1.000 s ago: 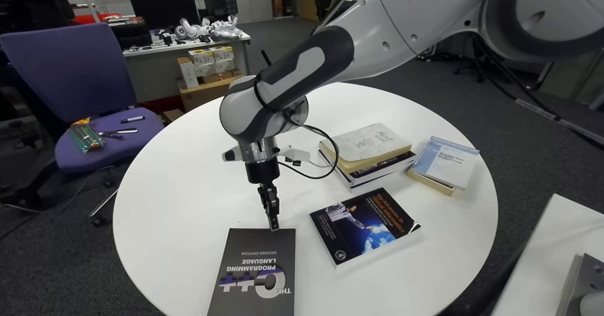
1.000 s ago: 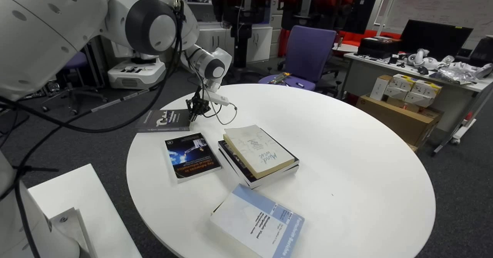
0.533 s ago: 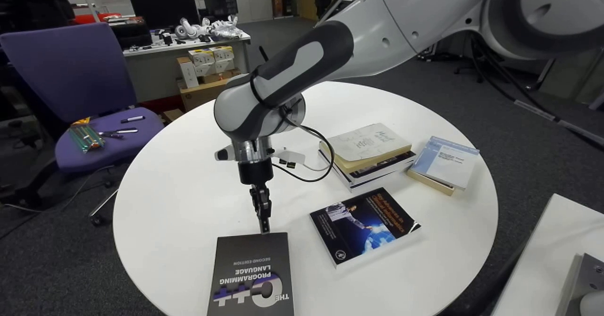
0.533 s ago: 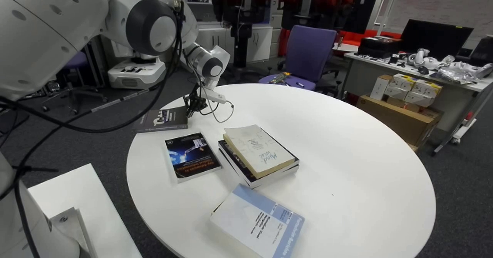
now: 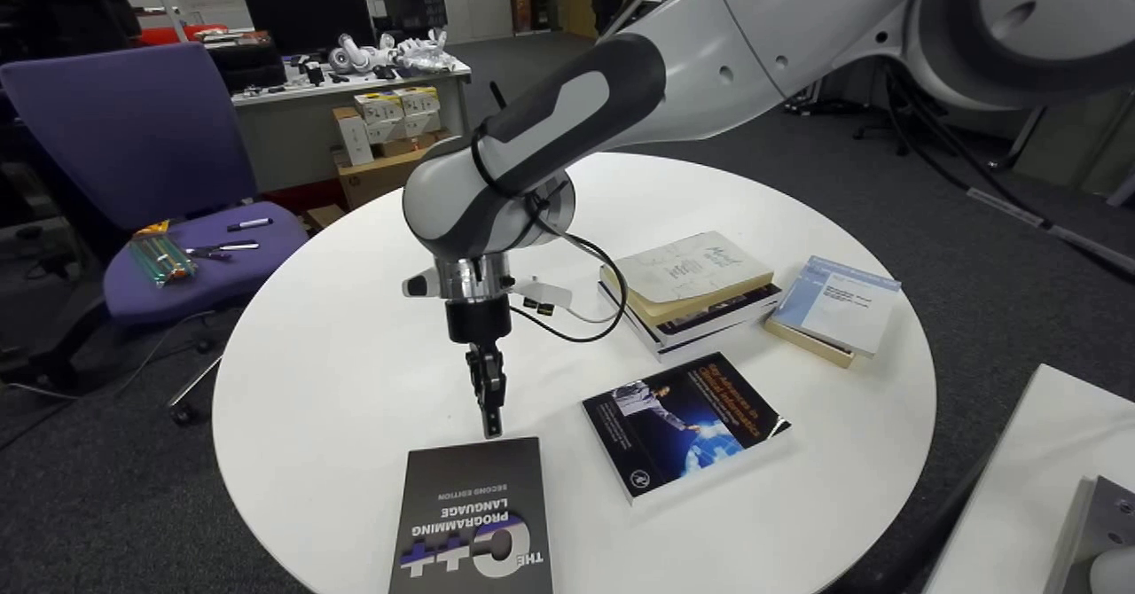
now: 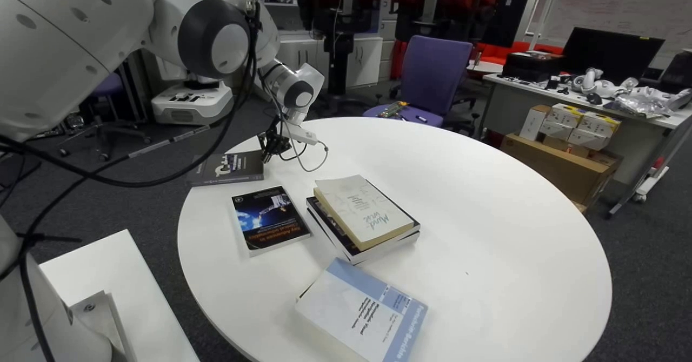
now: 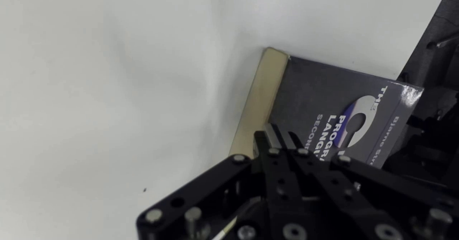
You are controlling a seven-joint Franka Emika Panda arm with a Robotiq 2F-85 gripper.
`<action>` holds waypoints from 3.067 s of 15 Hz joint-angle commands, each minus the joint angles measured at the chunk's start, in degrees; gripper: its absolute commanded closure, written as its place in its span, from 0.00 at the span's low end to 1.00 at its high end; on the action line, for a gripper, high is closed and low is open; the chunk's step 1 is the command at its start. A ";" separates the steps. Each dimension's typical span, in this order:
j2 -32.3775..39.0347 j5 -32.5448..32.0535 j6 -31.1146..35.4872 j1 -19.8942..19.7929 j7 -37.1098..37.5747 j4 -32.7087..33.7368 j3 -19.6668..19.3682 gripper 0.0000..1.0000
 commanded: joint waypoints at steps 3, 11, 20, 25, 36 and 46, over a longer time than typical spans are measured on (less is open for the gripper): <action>0.96 0.96 -1.08 -0.74 -0.68 1.90 0.94 0.49; 6.36 0.89 -3.39 0.89 -0.08 12.20 1.33 0.00; 14.00 4.41 -7.73 2.04 -0.66 21.20 4.79 0.00; 14.55 8.07 -9.84 0.03 -1.51 22.01 7.74 0.00; 14.40 9.42 -10.95 -0.48 1.52 22.21 6.04 0.00; 16.08 9.70 -11.69 1.26 1.00 22.58 5.33 0.00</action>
